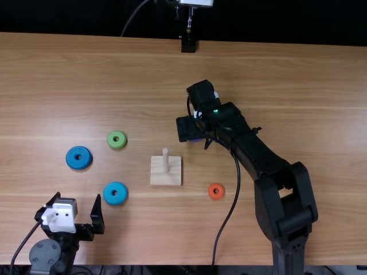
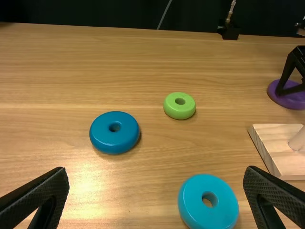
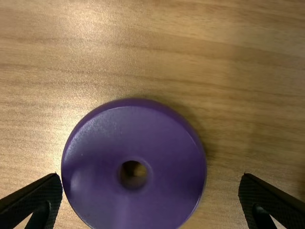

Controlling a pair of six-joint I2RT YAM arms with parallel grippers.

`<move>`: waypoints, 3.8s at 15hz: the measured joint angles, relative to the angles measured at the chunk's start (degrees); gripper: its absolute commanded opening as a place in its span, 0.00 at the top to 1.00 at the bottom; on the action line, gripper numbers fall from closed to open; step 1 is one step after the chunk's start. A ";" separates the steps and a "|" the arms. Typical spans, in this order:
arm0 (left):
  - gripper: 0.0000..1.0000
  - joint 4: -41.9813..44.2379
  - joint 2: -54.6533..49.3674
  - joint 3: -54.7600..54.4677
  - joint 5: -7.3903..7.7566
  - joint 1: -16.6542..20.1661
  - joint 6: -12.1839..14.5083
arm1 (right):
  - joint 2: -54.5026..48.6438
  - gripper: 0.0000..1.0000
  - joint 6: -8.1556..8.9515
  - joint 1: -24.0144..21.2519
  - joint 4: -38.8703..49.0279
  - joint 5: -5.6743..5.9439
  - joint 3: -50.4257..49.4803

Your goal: Build the Hanoi tower: stack the rings onto the peg from bottom to top in this color order: purple, dark blue, light blue, dark green, light green, yellow, orange.

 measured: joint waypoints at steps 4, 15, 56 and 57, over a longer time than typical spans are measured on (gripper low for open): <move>0.00 0.02 0.00 0.00 0.00 0.00 0.00 | -0.02 0.00 0.02 0.02 0.02 0.02 0.02; 0.00 0.02 0.00 0.00 0.00 0.00 -0.02 | 3.61 0.00 3.74 1.16 -0.85 0.46 3.87; 0.00 0.02 0.00 0.00 0.00 0.00 0.00 | -18.71 1.00 6.01 18.43 -37.24 0.66 25.20; 0.00 0.00 0.00 0.00 0.02 0.00 0.02 | -18.27 1.00 6.03 18.43 -37.27 0.66 25.55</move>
